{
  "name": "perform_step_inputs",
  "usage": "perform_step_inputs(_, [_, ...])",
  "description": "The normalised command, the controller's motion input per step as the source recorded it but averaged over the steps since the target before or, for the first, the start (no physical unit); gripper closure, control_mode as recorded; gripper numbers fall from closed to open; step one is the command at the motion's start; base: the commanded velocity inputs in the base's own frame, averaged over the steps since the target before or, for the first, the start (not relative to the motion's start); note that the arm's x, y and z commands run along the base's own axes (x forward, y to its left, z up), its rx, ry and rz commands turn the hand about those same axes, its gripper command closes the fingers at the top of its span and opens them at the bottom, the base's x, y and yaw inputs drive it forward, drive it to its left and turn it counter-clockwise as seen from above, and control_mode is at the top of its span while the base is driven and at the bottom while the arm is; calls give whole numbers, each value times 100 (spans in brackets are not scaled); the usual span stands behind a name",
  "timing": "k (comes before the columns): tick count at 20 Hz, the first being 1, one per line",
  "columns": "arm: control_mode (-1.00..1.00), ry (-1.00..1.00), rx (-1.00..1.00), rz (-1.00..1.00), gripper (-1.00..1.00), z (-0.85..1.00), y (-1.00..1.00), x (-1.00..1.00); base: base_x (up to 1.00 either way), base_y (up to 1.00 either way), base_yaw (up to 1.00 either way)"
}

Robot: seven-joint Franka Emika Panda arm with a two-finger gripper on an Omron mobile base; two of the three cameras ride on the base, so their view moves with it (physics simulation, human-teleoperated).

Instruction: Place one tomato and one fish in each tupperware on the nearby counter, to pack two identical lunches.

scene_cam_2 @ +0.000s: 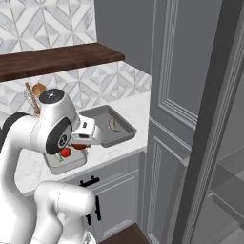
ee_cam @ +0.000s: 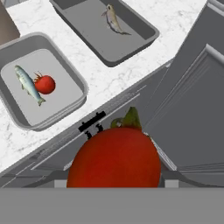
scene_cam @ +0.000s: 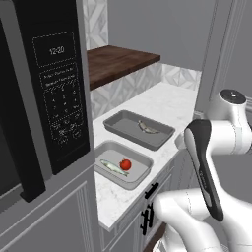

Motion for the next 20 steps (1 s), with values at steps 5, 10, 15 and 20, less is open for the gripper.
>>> perform_step_inputs(5, [-100, -4, 0, 19, 100, 1, 10, 63, 0, 0, 0])
perform_step_inputs(10, [-100, 8, 0, 16, 100, 0, 0, 100, 0, 0, 0])
perform_step_inputs(15, [-100, 4, 0, 8, 100, -11, 6, 100, 0, 0, 0])
perform_step_inputs(20, [-100, 13, -3, 0, 100, -29, 19, 100, 0, 0, 0])
